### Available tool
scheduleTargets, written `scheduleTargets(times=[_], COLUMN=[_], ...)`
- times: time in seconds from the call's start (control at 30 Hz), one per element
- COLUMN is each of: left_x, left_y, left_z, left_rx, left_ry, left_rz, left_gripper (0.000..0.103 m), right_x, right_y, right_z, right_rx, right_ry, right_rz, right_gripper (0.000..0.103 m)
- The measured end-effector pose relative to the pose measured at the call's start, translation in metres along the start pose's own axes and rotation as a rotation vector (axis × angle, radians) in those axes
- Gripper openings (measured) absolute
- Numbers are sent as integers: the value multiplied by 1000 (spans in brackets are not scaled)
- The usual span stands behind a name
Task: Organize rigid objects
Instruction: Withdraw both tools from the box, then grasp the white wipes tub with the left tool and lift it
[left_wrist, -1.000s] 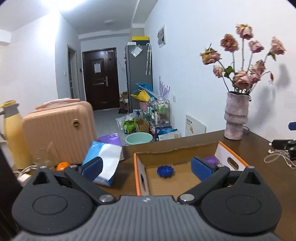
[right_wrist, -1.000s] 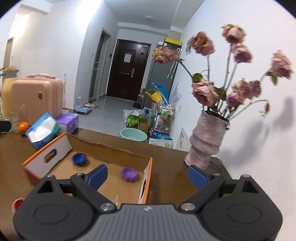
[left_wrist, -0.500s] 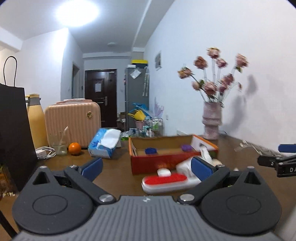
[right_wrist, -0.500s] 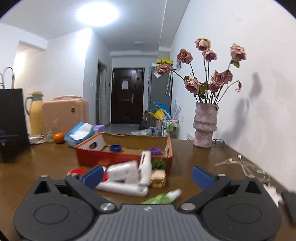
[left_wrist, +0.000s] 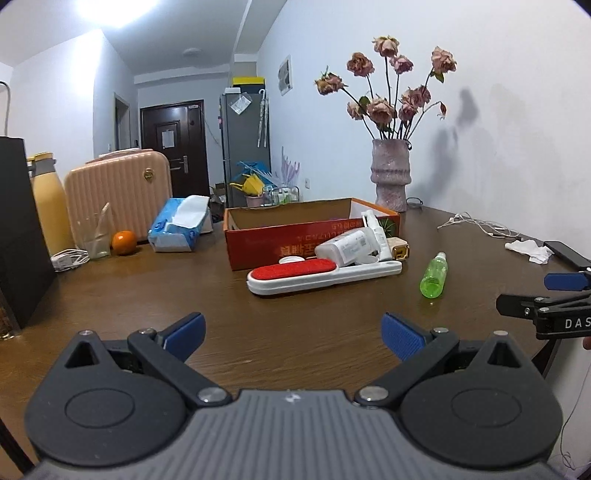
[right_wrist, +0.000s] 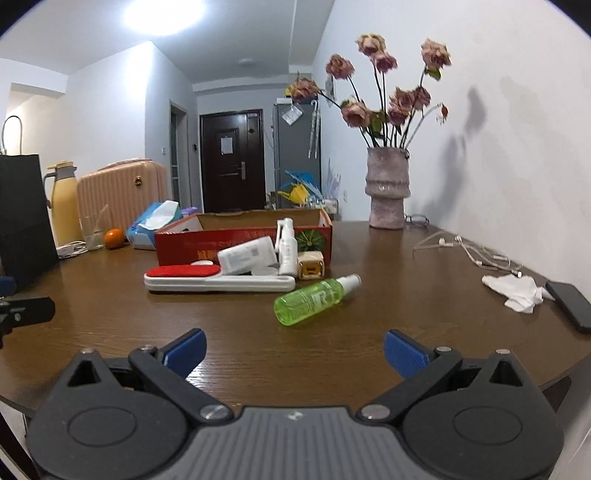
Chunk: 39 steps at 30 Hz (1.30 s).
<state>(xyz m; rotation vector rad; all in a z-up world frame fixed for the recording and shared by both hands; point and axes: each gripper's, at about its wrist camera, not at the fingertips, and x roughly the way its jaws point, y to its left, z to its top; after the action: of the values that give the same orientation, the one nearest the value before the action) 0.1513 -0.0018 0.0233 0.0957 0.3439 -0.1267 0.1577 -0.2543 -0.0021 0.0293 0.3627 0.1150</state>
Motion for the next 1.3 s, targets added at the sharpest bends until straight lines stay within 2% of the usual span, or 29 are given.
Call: scheduleTargets(times=[0.1,0.23,0.33,0.5,0.53,0.57,0.63,0.73,0.9,0.97,1.0,1.03,1.1,1.17,1.3], left_x=[20,62,103,162,175,189,212,241,266,272,276,278,278,275,253], left_y=[-4,-8,-8,-3,-3,-2,0,4,7,8,11,12,15,16,12], left_z=[7,26,46,75,79,82,86,87,79,74,70,68,67,68,82], left_rx=[22,28,-24,-157,-182,-215,-278,-369,-465,-513,-553,-586,-642,-647,-608], left_ry=[11,27,62,44,49,63,104,151,194,218,235,233,228,204,177], left_rz=[-25,-57,-57,-131,-138,-143,-163,-207,-259,-279,-301,-319,-311,-309,-305], left_gripper=[103,103,103,102,97,88,74,69,66,61,59,52,46,42,41], right_x=[14,46,83,148,161,175,201,237,271,278,281,283,282,278,253], right_y=[-8,-18,-28,-32,-31,-30,-27,-29,-39,-39,-38,-37,-33,-28,-24], right_z=[5,19,40,85,91,99,110,120,114,110,109,108,107,109,117], right_rx=[14,46,73,115,118,119,124,194,326,342,353,362,348,325,304], right_ry=[20,38,55,45,49,51,64,105,167,186,190,200,189,175,133], right_rz=[26,61,97,209,229,249,266,316,377,378,394,407,391,371,381], right_gripper=[98,84,70,63,62,61,54,44,32,26,25,25,25,25,25])
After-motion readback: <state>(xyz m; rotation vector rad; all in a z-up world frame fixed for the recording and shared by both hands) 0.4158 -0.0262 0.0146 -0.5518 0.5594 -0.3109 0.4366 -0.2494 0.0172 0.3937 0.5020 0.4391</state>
